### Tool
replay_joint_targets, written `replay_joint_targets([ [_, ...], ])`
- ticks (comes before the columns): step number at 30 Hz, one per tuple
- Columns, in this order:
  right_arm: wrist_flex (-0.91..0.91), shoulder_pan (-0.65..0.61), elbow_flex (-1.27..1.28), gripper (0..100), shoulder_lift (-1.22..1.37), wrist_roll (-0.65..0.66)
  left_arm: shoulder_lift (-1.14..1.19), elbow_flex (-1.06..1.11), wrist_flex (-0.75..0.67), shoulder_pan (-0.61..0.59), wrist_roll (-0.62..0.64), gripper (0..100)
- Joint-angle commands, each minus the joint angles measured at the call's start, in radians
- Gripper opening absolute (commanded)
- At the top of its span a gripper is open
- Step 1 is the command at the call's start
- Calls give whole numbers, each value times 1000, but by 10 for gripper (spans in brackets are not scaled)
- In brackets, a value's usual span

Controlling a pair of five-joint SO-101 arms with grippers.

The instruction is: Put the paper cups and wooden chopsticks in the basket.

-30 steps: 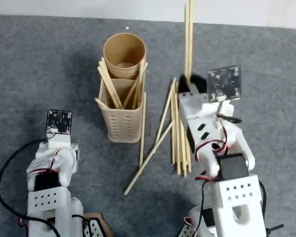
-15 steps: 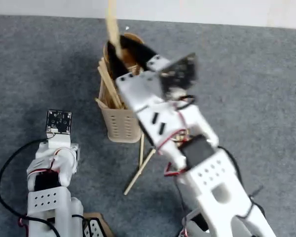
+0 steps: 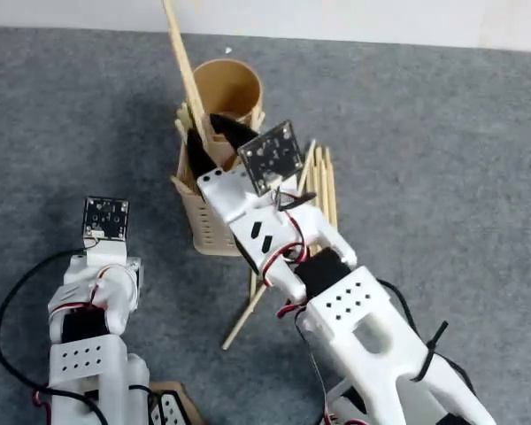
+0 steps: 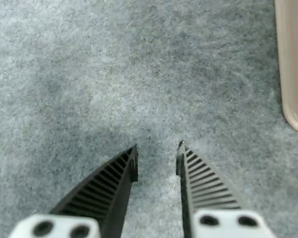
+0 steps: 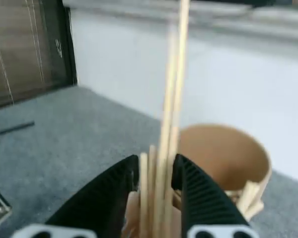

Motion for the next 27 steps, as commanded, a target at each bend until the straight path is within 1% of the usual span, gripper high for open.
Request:
replay_joint_targets([
  [1, 65, 15, -91, 128, -10, -3, -7, -4, -17, 4, 5, 158],
  [4, 202, 16, -159, 127, -10, 2, -7, -4, -17, 4, 5, 158],
  [6, 372, 44, -240, 127, -10, -2, -7, -4, -17, 4, 5, 158],
  [8, 576, 105, -351, 127, -10, -3, -7, -4, -17, 4, 5, 158],
  [12, 949, 283, -552, 127, 4, -3, -7, -4, -17, 4, 5, 158],
  [14, 1063, 369, -618, 127, 4, 3, -7, -4, -17, 4, 5, 158],
  [15, 1112, 407, -624, 127, 5, 8, -7, -4, -17, 4, 5, 158],
  [17, 1179, 464, -585, 127, 31, 60, -7, -4, -17, 4, 5, 158],
  [19, 1196, 484, -495, 127, 81, 107, -7, -4, -17, 4, 5, 158],
  [21, 1147, 486, -366, 127, 143, 124, -7, -4, -17, 4, 5, 158],
  [27, 773, 487, 13, 127, 298, 124, -7, -4, -15, 4, 5, 158],
])
